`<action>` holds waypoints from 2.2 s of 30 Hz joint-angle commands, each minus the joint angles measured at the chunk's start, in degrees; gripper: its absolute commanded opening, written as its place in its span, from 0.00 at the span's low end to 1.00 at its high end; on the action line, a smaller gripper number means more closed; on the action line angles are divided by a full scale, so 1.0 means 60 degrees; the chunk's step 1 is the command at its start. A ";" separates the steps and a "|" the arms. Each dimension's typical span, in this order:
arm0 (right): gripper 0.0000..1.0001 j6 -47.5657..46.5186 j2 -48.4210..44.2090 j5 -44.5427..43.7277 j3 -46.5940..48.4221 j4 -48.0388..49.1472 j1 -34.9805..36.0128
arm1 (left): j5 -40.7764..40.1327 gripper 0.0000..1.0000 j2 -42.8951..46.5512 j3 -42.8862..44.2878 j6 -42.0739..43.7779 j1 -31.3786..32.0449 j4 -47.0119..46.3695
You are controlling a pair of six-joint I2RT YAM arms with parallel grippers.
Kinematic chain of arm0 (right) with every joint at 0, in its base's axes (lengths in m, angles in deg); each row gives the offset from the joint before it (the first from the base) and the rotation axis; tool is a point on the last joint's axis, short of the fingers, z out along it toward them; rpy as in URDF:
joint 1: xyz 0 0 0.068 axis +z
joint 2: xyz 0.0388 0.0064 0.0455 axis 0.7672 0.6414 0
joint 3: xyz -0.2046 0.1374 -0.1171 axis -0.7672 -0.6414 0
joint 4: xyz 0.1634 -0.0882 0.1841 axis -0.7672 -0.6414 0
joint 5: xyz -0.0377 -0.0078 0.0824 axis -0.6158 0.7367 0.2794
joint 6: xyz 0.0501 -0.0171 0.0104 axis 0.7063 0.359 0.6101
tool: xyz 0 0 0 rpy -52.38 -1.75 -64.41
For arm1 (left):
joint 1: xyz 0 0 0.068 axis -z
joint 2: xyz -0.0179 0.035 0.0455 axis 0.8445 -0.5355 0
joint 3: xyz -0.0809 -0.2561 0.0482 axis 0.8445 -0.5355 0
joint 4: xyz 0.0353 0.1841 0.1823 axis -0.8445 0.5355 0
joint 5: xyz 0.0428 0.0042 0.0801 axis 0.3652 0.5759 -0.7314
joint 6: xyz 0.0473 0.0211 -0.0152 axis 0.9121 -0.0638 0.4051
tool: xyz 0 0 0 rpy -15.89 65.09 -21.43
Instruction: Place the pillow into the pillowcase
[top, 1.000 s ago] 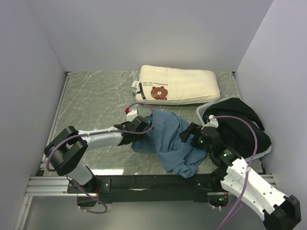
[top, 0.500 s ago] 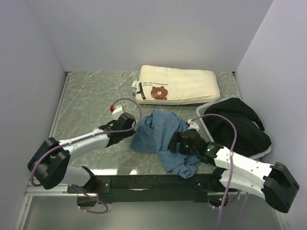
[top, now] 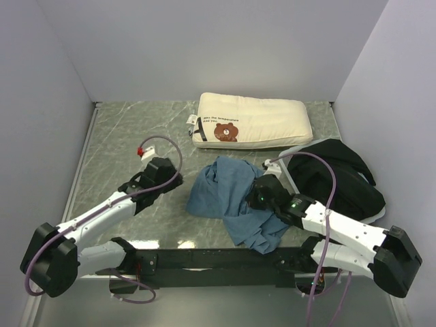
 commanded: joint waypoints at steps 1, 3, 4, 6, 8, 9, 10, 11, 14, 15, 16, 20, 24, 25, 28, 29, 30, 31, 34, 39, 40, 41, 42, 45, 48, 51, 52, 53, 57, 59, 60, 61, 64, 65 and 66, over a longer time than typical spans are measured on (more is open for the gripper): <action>0.00 -0.0131 -0.0576 -0.0796 0.0497 -0.0643 0.0050 | 0.1737 0.83 -0.0138 -0.0409 0.0833 0.0005 -0.1161; 0.00 -0.0175 -0.0781 -0.1045 0.0614 -0.0863 0.0050 | 0.2394 0.90 -0.0342 -0.0673 0.0950 0.0064 -0.1556; 0.00 -0.0219 -0.0855 -0.1118 0.0760 -0.1053 0.0050 | 0.2514 0.92 -0.0416 -0.0746 0.0994 0.0108 -0.1920; 0.00 -0.0321 -0.1001 -0.1265 0.0878 -0.1186 0.0050 | 0.2458 0.93 -0.0839 -0.0703 0.1082 0.0298 -0.2056; 0.00 -0.0452 -0.1031 -0.1222 0.1024 -0.1289 0.0050 | 0.2457 0.93 -0.1467 -0.0454 0.1213 0.0488 -0.2056; 0.03 -0.0511 -0.1017 -0.1091 0.1097 -0.1333 0.0036 | 0.2530 0.91 -0.1704 -0.0367 0.1272 0.0561 -0.2346; 0.08 -0.0599 -0.0944 -0.0959 0.1142 -0.1319 0.0065 | 0.2501 0.89 -0.1923 -0.0177 0.1331 0.0649 -0.2479; 0.23 -0.0701 -0.0900 -0.0813 0.1142 -0.1318 0.0050 | 0.2457 0.89 -0.2361 -0.0059 0.1375 0.0839 -0.2466; 0.51 -0.0819 -0.0768 -0.0329 0.1011 -0.1201 0.0079 | 0.2135 0.81 -0.3138 0.0264 0.1244 0.1075 -0.2364; 0.55 -0.0791 -0.0753 -0.0256 0.0894 -0.1216 0.0080 | 0.2120 0.77 -0.3286 0.0308 0.1185 0.1089 -0.2393; 0.58 -0.0776 -0.0738 -0.0240 0.0835 -0.1245 0.0080 | 0.2091 0.75 -0.3433 0.0366 0.0996 0.1089 -0.2422; 0.67 -0.0498 -0.1016 -0.0504 0.0498 -0.1655 0.0226 | 0.2150 0.60 -0.4063 0.0469 0.0746 0.1163 -0.2729; 0.67 -0.0366 -0.1557 -0.0168 -0.0086 -0.1744 0.0270 | 0.1828 0.16 -0.4284 0.0659 0.0453 0.1192 -0.2657; 0.67 -0.0322 -0.1660 -0.0036 -0.0204 -0.1671 0.0285 | 0.1740 0.10 -0.4313 0.0703 0.0394 0.1192 -0.2599; 0.66 -0.0103 -0.1632 0.0141 -0.0659 -0.1451 0.0402 | 0.1345 0.01 -0.4255 0.0893 0.0175 0.1192 -0.2277; 0.66 0.0014 -0.1603 0.0155 -0.0790 -0.1407 0.0431 | 0.1213 0.01 -0.4226 0.0938 0.0131 0.1192 -0.2174; 0.65 0.0030 -0.1573 0.0228 -0.0820 -0.1276 0.0446 | 0.0980 0.01 -0.4196 0.1083 0.0116 0.1192 -0.1898; 0.65 0.0059 -0.1530 0.0316 -0.0850 -0.1188 0.0489 | 0.0876 0.01 -0.4138 0.1142 0.0101 0.1192 -0.1808; 0.55 0.0147 -0.1471 0.0550 -0.0807 -0.0836 0.0563 | 0.0466 0.01 -0.3890 0.1377 0.0014 0.1178 -0.1399; 0.00 -0.0379 -0.1266 -0.0473 0.0714 -0.2032 0.0490 | -0.0399 0.01 -0.3070 0.1830 -0.0134 0.0681 -0.0139; 0.00 -0.0540 -0.1251 -0.0634 0.1051 -0.2123 0.0461 | -0.0501 0.01 -0.2822 0.1919 -0.0119 0.0157 0.0080; 0.00 -0.0846 -0.1207 -0.0650 0.1707 -0.2182 0.0388 | -0.0545 0.01 -0.2283 0.2006 -0.0133 -0.0167 0.0605; 0.00 -0.0994 -0.1120 -0.0694 0.2061 -0.2255 0.0329 | -0.0604 0.01 -0.1987 0.2312 -0.0090 -0.0504 0.0871; 0.00 -0.1551 -0.0345 -0.0913 0.3730 -0.2751 -0.0095 | -0.1393 0.01 -0.0990 0.3334 0.0276 -0.1574 0.2232; 0.00 -0.2049 0.0403 -0.0667 0.5196 -0.2929 -0.0941 | -0.1557 0.01 -0.0214 0.4390 0.0686 -0.3022 0.3242; 0.00 -0.2415 0.1076 -0.0255 0.6646 -0.3264 -0.1705 | -0.1206 0.01 0.0417 0.5342 0.1169 -0.4780 0.3743; 0.00 -0.2576 0.1151 -0.0356 0.7042 -0.3426 -0.1780 | -0.1220 0.01 0.0607 0.5637 0.1460 -0.5452 0.3919; 0.00 -0.2650 0.1195 -0.0444 0.7698 -0.3558 -0.1824 | -0.1321 0.01 0.0681 0.5945 0.1608 -0.5748 0.4066; 0.00 -0.2972 0.1371 -0.0547 0.9050 -0.4101 -0.1986 | -0.2009 0.01 0.0814 0.7889 0.2312 -0.6556 0.4798; 0.00 -0.3032 0.1415 -0.0620 0.9736 -0.4276 -0.1971 | -0.2084 0.01 0.0843 0.8508 0.2620 -0.6951 0.5091; 0.00 -0.3003 0.1401 -0.0665 0.9944 -0.4466 -0.1971 | -0.2127 0.01 0.0828 0.9149 0.2678 -0.7040 0.5194; 0.00 -0.2944 0.1372 -0.0549 1.0120 -0.4497 -0.1986 | -0.2316 0.01 0.0814 0.9489 0.2766 -0.7142 0.5427; 0.00 -0.2856 0.1050 0.0064 1.0531 -0.4468 -0.1957 | -0.2697 0.01 0.0654 1.0808 0.2986 -0.7158 0.5721; 0.00 -0.2841 0.0976 0.0227 1.0735 -0.4482 -0.1942 | -0.2728 0.01 0.0609 1.1130 0.3074 -0.7158 0.5809; 0.00 -0.2856 0.0874 0.0316 1.0853 -0.4570 -0.1913 | -0.2714 0.01 0.0536 1.1655 0.3176 -0.7158 0.5810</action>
